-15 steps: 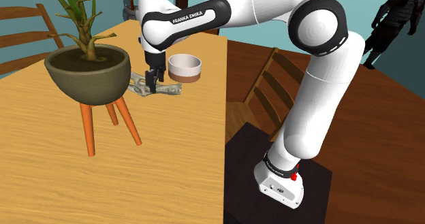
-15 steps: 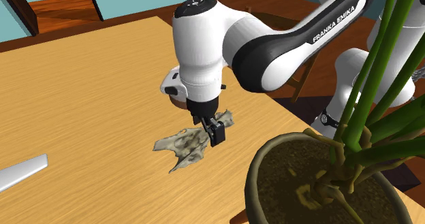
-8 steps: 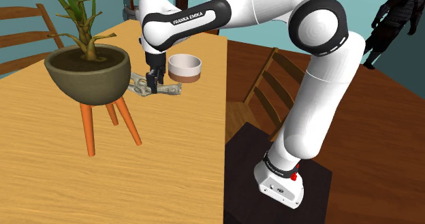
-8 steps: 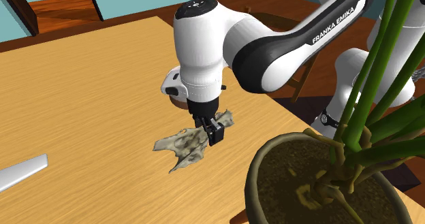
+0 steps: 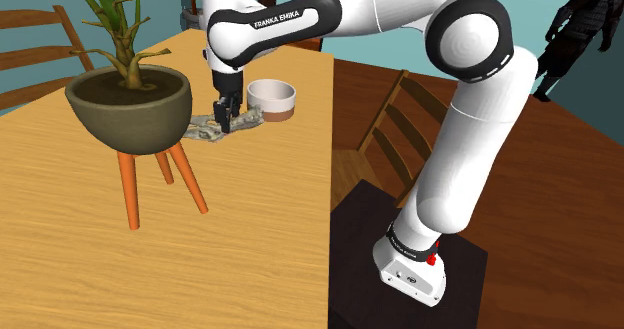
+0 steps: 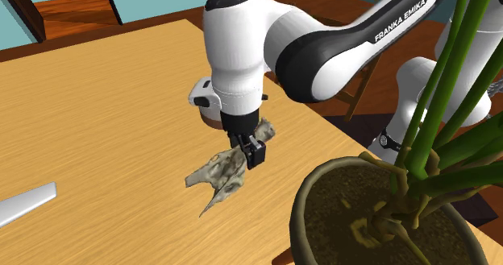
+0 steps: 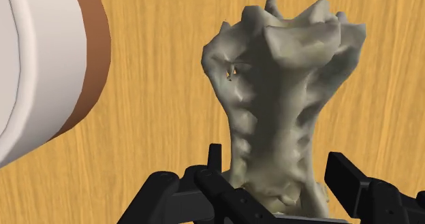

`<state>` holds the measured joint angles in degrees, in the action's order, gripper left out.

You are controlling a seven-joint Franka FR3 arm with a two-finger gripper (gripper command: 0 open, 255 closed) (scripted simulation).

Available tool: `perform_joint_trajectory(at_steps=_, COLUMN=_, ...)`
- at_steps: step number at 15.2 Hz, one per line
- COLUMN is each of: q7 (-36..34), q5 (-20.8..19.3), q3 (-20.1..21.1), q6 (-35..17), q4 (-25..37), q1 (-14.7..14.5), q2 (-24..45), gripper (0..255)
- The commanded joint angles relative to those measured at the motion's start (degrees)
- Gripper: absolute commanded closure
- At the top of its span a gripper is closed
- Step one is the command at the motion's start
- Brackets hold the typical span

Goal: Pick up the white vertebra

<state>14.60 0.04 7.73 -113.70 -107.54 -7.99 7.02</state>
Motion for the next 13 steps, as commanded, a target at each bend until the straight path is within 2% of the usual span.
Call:
perform_joint_trajectory(at_steps=1, q7=0.1, q5=0.1, q3=0.0, q6=1.4, q4=1.0, q1=0.0, q2=-0.4, gripper=255)
perform_joint_trajectory(at_steps=11, q7=0.1, q5=0.2, q3=0.0, q6=8.8, q4=7.2, q1=0.1, q2=-1.6, gripper=255)
perform_joint_trajectory(at_steps=13, q7=0.1, q5=0.2, q3=0.0, q6=8.9, q4=7.3, q1=0.1, q2=-1.6, gripper=255)
